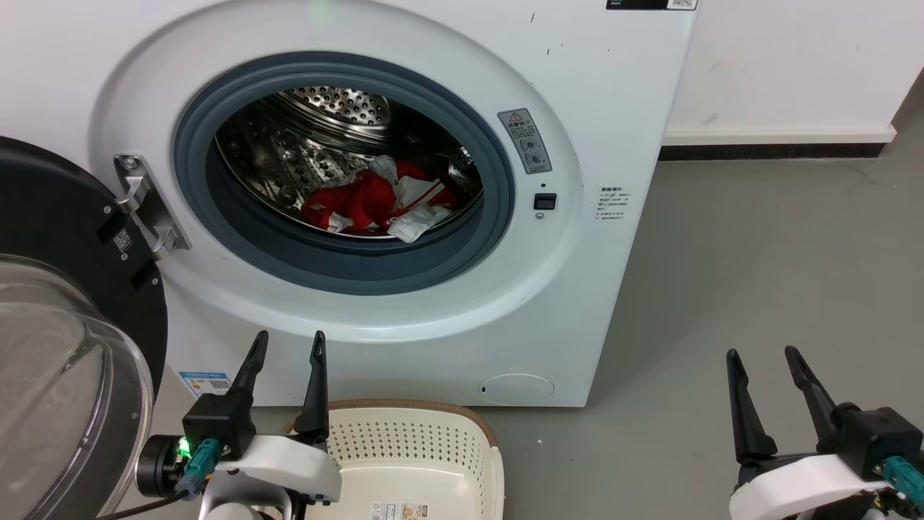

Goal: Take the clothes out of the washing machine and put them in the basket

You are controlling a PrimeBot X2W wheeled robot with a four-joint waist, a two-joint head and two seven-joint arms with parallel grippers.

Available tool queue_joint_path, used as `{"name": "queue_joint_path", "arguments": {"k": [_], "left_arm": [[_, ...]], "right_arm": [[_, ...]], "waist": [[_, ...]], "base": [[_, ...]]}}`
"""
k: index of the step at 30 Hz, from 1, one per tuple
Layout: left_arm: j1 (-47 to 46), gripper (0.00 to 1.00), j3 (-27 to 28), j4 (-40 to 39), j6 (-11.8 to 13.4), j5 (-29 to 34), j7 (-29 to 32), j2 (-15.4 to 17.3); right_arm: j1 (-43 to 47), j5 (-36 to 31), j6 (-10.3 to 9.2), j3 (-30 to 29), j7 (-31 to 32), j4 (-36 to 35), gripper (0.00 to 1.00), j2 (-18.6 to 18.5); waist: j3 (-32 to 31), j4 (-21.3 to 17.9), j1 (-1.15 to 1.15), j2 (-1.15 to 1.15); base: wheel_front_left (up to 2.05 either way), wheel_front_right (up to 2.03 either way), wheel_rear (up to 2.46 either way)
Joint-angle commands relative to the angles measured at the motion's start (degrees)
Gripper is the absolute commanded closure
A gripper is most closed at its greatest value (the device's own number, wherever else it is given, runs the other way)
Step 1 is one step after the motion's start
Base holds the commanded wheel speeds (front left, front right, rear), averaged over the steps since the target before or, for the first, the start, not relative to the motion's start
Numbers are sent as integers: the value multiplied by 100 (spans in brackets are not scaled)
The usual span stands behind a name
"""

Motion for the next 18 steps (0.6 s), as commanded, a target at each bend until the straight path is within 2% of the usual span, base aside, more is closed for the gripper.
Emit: {"name": "queue_joint_path", "arguments": {"k": [1,18], "left_arm": [[-26,0,-12,-8,16,127,-47,26],[-32,0,-15,170,76,576,-206,3]], "right_arm": [[52,-133,-2,-5,-41,-54,0,-9],[112,-564,-2,4,-169,-55,0,-8]], "waist": [[1,4,0,0],[-11,33,0,0]], "base": [[0,0,0],[0,0,0]]}}
